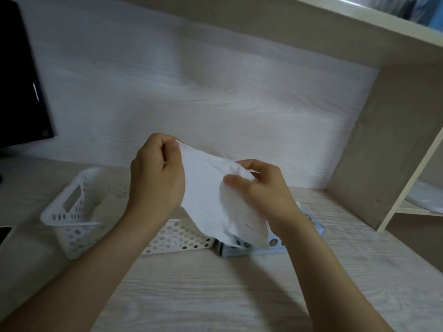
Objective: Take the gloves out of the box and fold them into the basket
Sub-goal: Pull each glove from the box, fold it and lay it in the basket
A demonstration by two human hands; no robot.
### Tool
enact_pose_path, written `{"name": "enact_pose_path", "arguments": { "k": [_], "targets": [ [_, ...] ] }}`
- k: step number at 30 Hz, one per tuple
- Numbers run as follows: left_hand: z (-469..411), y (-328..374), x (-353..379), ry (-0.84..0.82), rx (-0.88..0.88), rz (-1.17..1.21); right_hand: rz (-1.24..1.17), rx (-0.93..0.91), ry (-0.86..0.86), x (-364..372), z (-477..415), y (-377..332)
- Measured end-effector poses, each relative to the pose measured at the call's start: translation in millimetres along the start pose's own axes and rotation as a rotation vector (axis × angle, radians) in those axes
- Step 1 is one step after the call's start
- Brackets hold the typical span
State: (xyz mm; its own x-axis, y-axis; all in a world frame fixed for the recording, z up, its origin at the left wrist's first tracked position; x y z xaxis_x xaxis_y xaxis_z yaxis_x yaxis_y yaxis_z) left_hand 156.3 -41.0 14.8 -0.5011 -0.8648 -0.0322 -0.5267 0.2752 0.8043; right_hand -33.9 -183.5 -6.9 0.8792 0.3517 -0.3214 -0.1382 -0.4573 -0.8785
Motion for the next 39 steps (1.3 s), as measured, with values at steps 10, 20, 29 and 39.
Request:
{"name": "enact_pose_path", "arguments": {
  "k": [10,20,29,39],
  "targets": [
    [-25.7,-26.0,-30.0,-0.169,-0.017,-0.386,0.414,-0.115,0.018,50.5,-37.8,-27.6],
    [-25.7,-72.5,-36.1,-0.459,-0.214,-1.011,0.792,-0.227,-0.378,127.1,-61.1,-19.3],
    [-17.8,-97.0,-41.6,-0.68,-0.338,-1.275,0.877,-0.39,-0.313,122.3,-57.8,-31.9],
    [-6.0,-85.1,-2.9,-0.827,-0.207,-0.911,0.998,-0.161,-0.723,127.8,-20.0,-13.2]
  ]
}}
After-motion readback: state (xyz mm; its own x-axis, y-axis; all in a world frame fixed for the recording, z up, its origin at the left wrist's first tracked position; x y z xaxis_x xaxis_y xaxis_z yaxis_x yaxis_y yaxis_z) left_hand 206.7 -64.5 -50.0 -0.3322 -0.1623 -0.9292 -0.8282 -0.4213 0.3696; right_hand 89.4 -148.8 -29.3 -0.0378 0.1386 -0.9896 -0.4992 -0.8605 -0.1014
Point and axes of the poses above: each hand's wrist, its own z-axis away from the middle knuckle, its own x-axis out of the palm, y = z × x, the point moved 9 cm from there along -z, towards the middle knuckle, and after that the axes turned 3 degrees about z, right-handed, at the moved point
